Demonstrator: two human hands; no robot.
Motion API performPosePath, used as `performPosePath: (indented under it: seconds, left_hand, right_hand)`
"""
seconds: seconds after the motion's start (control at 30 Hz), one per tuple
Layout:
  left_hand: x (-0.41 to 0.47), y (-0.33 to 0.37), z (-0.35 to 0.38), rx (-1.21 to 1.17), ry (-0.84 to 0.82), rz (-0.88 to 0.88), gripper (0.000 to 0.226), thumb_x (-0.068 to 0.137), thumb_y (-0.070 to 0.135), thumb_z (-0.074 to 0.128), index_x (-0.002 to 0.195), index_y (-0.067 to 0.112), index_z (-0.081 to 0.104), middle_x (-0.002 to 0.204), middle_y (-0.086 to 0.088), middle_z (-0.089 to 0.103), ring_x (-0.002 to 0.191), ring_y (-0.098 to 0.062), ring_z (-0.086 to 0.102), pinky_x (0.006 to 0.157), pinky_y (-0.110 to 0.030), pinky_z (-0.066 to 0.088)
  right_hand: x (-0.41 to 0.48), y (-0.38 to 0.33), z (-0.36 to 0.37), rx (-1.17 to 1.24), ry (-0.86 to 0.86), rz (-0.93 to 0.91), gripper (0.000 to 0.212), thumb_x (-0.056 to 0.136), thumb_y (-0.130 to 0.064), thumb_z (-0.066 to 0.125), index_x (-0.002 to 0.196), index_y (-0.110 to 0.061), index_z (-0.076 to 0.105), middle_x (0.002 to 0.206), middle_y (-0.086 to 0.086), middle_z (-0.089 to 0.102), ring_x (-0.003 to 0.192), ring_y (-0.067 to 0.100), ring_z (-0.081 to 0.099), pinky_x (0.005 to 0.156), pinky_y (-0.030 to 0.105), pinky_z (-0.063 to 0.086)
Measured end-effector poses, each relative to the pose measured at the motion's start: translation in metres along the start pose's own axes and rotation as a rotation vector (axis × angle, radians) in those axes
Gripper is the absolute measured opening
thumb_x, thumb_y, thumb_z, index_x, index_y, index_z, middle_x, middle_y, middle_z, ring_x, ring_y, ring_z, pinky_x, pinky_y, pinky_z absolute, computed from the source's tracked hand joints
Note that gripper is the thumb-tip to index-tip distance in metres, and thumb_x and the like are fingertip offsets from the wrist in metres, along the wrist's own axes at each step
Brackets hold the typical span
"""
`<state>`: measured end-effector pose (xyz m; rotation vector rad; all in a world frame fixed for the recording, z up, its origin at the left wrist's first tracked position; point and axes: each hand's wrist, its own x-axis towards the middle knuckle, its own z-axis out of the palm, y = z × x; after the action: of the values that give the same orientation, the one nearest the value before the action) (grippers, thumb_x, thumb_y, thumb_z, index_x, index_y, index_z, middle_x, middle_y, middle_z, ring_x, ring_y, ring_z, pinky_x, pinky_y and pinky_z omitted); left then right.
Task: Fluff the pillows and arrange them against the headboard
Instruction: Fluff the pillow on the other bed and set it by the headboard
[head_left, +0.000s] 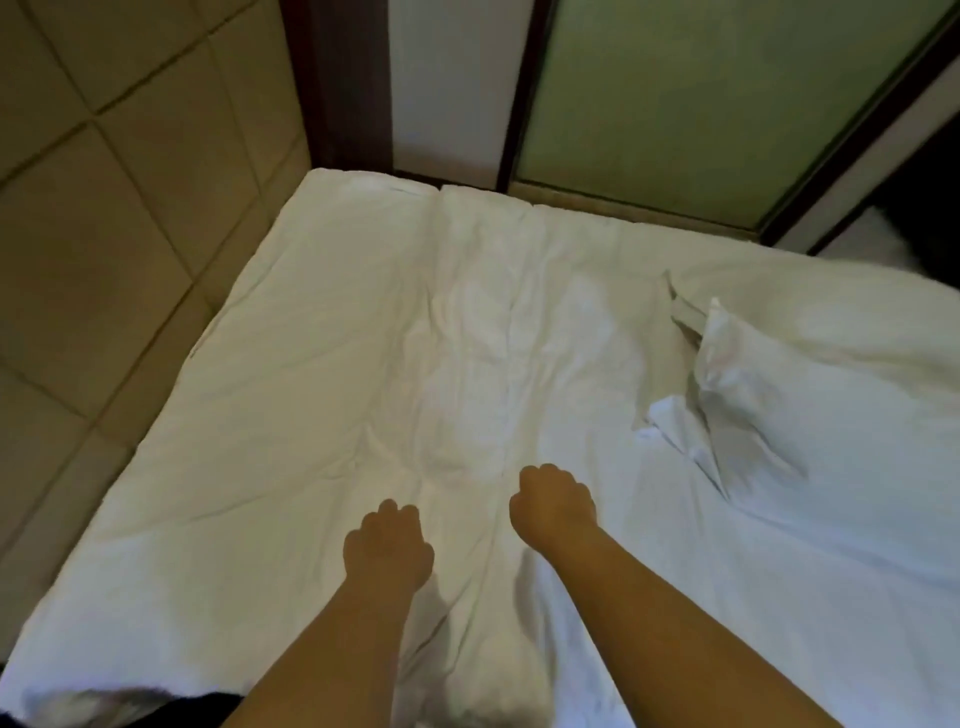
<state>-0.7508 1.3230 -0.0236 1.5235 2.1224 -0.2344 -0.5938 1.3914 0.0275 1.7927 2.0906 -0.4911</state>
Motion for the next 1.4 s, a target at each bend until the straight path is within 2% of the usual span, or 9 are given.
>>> performPosePath:
  seconds: [0.07, 0.2, 0.27, 0.5, 0.63, 0.77, 0.97, 1.27, 1.4]
  left_hand:
    - [-0.003, -0.002, -0.005, 0.005, 0.024, 0.061, 0.022, 0.093, 0.023, 0.043, 0.113, 0.020, 0.052, 0.098, 0.002, 0.038, 0.105, -0.017, 0.054, 0.074, -0.026, 0.035]
    - [-0.004, 0.007, -0.026, 0.020, 0.047, 0.195, 0.026, 0.094, 0.024, 0.041, 0.117, 0.017, 0.049, 0.119, -0.002, 0.048, 0.110, -0.019, 0.052, 0.087, -0.029, 0.040]
    - [-0.003, 0.014, -0.035, 0.037, 0.071, 0.237, 0.026, 0.095, 0.025, 0.040, 0.119, 0.017, 0.048, 0.121, -0.003, 0.048, 0.111, -0.019, 0.051, 0.089, -0.030, 0.041]
    - [-0.009, 0.039, -0.036, 0.083, 0.097, 0.335, 0.025, 0.092, 0.019, 0.041, 0.115, 0.017, 0.051, 0.115, 0.000, 0.049, 0.108, -0.018, 0.053, 0.086, -0.028, 0.042]
    - [-0.008, 0.063, -0.035, 0.106, 0.078, 0.377, 0.026, 0.092, 0.020, 0.042, 0.116, 0.017, 0.050, 0.116, -0.002, 0.049, 0.107, -0.019, 0.053, 0.087, -0.029, 0.043]
    - [-0.010, 0.096, -0.029, 0.133, 0.068, 0.405, 0.026, 0.092, 0.019, 0.041, 0.116, 0.018, 0.050, 0.114, -0.001, 0.049, 0.107, -0.018, 0.053, 0.085, -0.028, 0.042]
    - [-0.009, 0.177, -0.011, 0.192, 0.035, 0.435, 0.026, 0.092, 0.017, 0.040, 0.117, 0.018, 0.049, 0.115, 0.000, 0.049, 0.108, -0.018, 0.053, 0.080, -0.028, 0.039]
    - [0.046, 0.352, -0.007, 0.314, 0.038, 0.329, 0.035, 0.090, 0.020, 0.043, 0.126, 0.020, 0.045, 0.120, -0.002, 0.044, 0.110, -0.020, 0.052, 0.087, -0.032, 0.045]
    - [0.074, 0.451, -0.026, 0.262, 0.121, 0.346, 0.045, 0.088, 0.026, 0.050, 0.131, 0.023, 0.039, 0.126, -0.003, 0.038, 0.111, -0.022, 0.050, 0.083, -0.031, 0.044]
  right_hand:
    - [-0.013, -0.008, -0.001, 0.012, -0.005, 0.025, 0.012, 0.089, -0.010, 0.037, 0.085, -0.014, 0.047, 0.105, 0.010, 0.058, 0.092, 0.026, 0.055, 0.084, 0.034, 0.043]
    - [-0.027, -0.020, -0.012, 0.026, 0.047, 0.055, 0.024, 0.089, -0.007, 0.037, 0.103, -0.009, 0.057, 0.110, 0.010, 0.060, 0.098, 0.028, 0.058, 0.081, 0.032, 0.042]
    - [-0.032, -0.022, -0.020, 0.033, 0.077, 0.066, 0.026, 0.090, -0.009, 0.037, 0.107, -0.008, 0.056, 0.111, 0.010, 0.059, 0.100, 0.028, 0.057, 0.080, 0.032, 0.040]
    - [-0.052, 0.005, -0.026, 0.034, 0.130, 0.184, 0.011, 0.090, -0.009, 0.037, 0.088, -0.013, 0.047, 0.099, 0.009, 0.056, 0.079, 0.022, 0.044, 0.075, 0.030, 0.038]
    - [-0.059, 0.031, -0.025, 0.034, 0.124, 0.221, 0.026, 0.093, -0.014, 0.036, 0.109, -0.008, 0.055, 0.106, 0.008, 0.056, 0.092, 0.025, 0.054, 0.083, 0.032, 0.041]
    - [-0.059, 0.063, -0.025, 0.044, 0.139, 0.248, 0.027, 0.094, -0.014, 0.036, 0.112, -0.010, 0.054, 0.115, 0.009, 0.057, 0.104, 0.026, 0.056, 0.089, 0.033, 0.041]
    - [-0.054, 0.156, -0.017, 0.073, 0.122, 0.304, 0.029, 0.093, -0.014, 0.035, 0.116, -0.012, 0.052, 0.118, 0.007, 0.055, 0.108, 0.025, 0.053, 0.091, 0.032, 0.039]
    - [0.022, 0.367, -0.035, 0.104, 0.180, 0.237, 0.030, 0.094, -0.018, 0.039, 0.122, -0.014, 0.046, 0.123, 0.008, 0.050, 0.111, 0.024, 0.049, 0.091, 0.032, 0.040]
    - [0.072, 0.465, -0.079, 0.101, 0.328, 0.262, 0.055, 0.089, -0.021, 0.050, 0.138, -0.012, 0.030, 0.141, 0.013, 0.033, 0.130, 0.028, 0.035, 0.103, 0.037, 0.035]
